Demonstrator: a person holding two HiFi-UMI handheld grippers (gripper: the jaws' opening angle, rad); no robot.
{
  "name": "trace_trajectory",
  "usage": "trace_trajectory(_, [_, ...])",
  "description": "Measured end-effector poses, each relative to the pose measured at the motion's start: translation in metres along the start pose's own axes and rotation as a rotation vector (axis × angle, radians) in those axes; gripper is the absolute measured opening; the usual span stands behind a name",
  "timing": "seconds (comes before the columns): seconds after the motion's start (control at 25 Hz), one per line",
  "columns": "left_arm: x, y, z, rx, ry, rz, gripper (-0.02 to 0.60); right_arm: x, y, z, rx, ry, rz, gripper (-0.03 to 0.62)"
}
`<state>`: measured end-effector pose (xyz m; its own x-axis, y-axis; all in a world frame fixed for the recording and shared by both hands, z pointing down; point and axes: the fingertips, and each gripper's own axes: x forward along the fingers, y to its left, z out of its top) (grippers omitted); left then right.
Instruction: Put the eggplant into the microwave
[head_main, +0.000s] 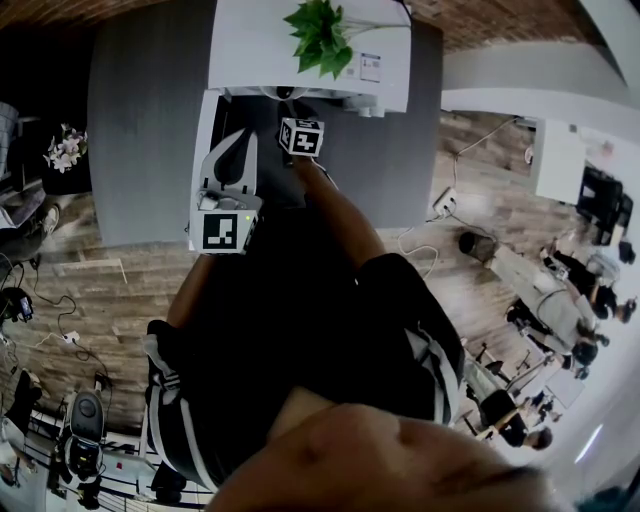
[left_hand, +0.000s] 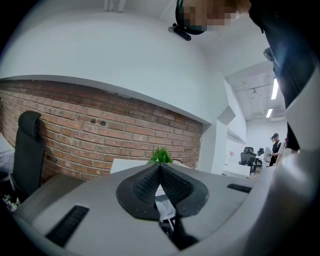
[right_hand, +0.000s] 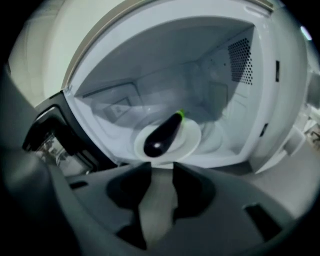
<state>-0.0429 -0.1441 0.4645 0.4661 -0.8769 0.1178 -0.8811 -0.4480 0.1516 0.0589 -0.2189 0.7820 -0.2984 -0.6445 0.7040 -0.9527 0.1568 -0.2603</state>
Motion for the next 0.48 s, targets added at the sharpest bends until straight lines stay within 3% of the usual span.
trace_trajectory(0.48, [0.007, 0.004, -0.008, -0.022, 0.019, 0.002, 0.035, 0.011, -0.007, 0.012, 0.011, -0.010, -0.014, 0.155])
